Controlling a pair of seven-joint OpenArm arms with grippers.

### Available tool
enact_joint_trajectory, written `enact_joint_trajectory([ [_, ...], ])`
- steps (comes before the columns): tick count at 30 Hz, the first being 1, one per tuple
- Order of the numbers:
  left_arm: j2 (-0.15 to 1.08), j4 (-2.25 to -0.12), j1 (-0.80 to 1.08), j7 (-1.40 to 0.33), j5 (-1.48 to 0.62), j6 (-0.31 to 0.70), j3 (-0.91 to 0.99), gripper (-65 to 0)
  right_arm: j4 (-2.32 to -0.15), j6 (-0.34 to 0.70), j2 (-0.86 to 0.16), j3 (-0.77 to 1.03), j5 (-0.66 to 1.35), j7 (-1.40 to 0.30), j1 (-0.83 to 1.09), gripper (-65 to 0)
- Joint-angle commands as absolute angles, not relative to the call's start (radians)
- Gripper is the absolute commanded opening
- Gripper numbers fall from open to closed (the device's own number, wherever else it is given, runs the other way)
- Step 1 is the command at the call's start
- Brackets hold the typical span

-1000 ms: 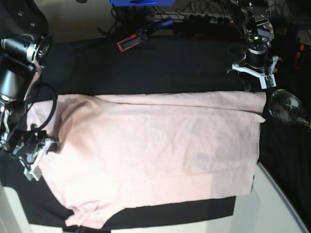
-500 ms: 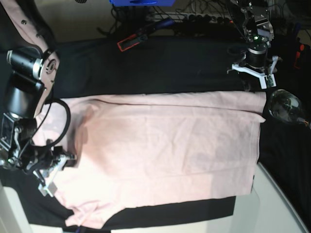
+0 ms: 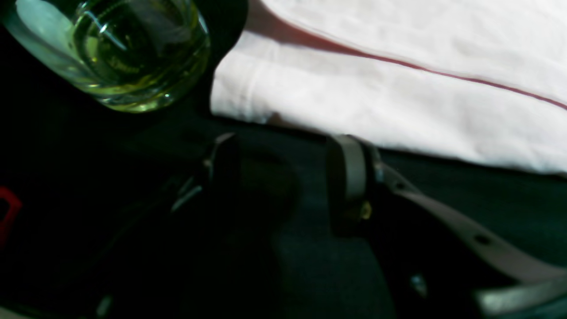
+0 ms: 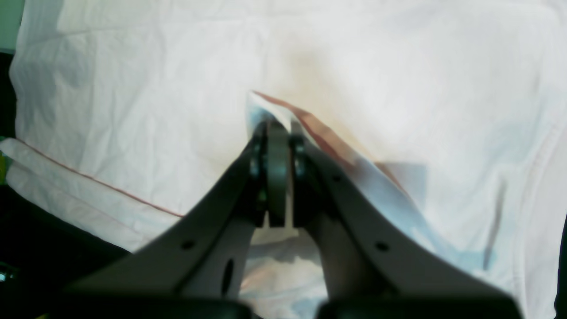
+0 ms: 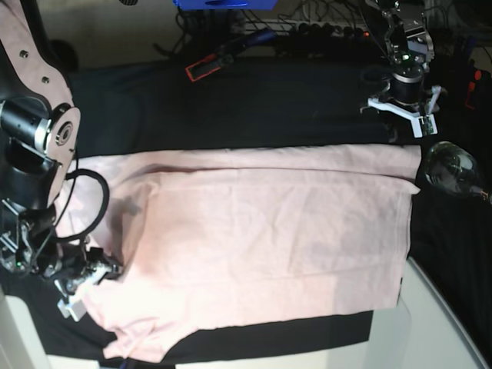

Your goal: Fold the T-shirt properly

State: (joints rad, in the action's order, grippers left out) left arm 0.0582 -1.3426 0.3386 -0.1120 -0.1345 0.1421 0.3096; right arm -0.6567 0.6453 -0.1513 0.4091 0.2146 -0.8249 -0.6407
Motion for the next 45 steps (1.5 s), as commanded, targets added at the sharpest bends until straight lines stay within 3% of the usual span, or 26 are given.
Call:
enact_joint_trajectory([
  [1, 0.065, -1.359, 0.338, -0.087, -0.139, 0.140, 0.312, -34.9, -0.670, 0.651, -0.162, 0.407, 0.237, -0.792, -0.688, -64.9],
  [7, 0.065, -1.359, 0.338, -0.090, -0.139, 0.140, 0.312, -34.9, -0.670, 0.636, -0.162, 0.415, 0.239, -0.737, -0.693, -64.0],
  [9, 0.065, -1.359, 0.338, -0.090, -0.139, 0.140, 0.312, -34.9, -0.670, 0.595, -0.160, 0.417, 0.240, -0.725, -0.693, -60.9],
  [10, 0.065, -1.359, 0.338, -0.090, -0.139, 0.140, 0.312, -34.9, -0.670, 0.579, -0.160, 0.417, 0.242, -0.725, -0.693, -56.9],
  [15, 0.065, -1.359, 0.338, -0.091, -0.139, 0.140, 0.312, -34.9, -0.674, 0.576, -0.168, 0.427, 0.242, -0.734, -0.690, -23.9],
  [17, 0.065, -1.359, 0.335, -0.091, -0.139, 0.140, 0.312, -34.9, -0.674, 0.576, -0.183, 0.478, 0.242, -0.759, -0.677, -18.7],
  [23, 0.065, -1.357, 0.332, -0.090, -0.139, 0.140, 0.312, -34.9, -0.773, 0.582, -0.177, 0.710, 0.289, -1.055, -0.545, -30.3],
  [27, 0.065, -1.357, 0.329, -0.088, -0.139, 0.140, 0.312, -34.9, -0.960, 0.582, -0.139, 0.707, 0.466, -1.159, -0.389, -30.8],
  [33, 0.074, -1.357, 0.329, -0.087, -0.139, 0.140, 0.306, -34.9, -1.139, 0.576, -0.087, 0.599, 0.604, -1.202, -0.266, -30.8],
  [45, 0.099, -1.357, 0.338, -0.087, -0.139, 0.140, 0.308, -34.9, -1.138, 0.575, -0.008, 0.595, 0.604, -1.201, -0.236, -30.8],
])
